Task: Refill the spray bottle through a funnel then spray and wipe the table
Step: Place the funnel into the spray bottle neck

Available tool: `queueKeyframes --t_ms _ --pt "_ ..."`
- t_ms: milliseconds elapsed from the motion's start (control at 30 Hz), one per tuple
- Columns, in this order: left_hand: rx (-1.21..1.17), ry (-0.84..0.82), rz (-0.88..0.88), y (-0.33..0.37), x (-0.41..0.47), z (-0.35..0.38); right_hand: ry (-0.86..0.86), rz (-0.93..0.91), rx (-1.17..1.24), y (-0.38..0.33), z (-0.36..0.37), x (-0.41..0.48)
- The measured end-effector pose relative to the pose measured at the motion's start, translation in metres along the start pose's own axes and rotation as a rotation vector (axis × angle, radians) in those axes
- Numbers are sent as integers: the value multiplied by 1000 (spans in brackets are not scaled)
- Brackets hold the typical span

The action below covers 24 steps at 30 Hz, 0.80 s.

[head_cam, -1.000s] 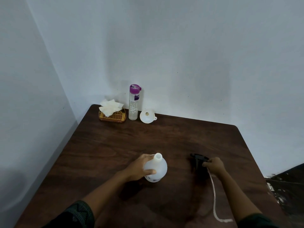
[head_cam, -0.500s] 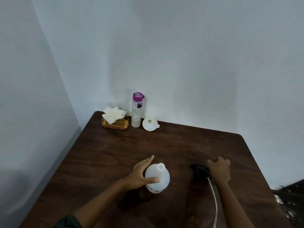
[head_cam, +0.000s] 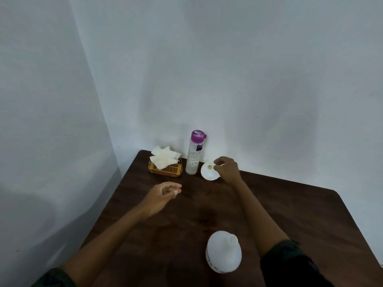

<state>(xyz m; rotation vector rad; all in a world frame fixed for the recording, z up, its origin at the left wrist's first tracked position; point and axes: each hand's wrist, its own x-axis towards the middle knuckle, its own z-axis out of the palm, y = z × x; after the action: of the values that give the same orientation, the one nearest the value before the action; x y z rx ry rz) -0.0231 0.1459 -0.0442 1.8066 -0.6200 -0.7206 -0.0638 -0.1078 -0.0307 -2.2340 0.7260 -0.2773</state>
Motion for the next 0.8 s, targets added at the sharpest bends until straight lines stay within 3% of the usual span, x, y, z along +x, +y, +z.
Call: queueKeyframes --t_ms 267,367,500,800 --pt "-21 -26 -47 -16 -2 -8 -37 152 -294 31 37 30" --pt "-26 -25 -54 -20 2 -13 -110 136 -376 33 48 42" --pt "-36 -33 -47 -18 8 -15 -52 63 -529 31 58 48" --pt "-58 -29 -34 -7 7 -6 -80 100 -113 39 35 28"
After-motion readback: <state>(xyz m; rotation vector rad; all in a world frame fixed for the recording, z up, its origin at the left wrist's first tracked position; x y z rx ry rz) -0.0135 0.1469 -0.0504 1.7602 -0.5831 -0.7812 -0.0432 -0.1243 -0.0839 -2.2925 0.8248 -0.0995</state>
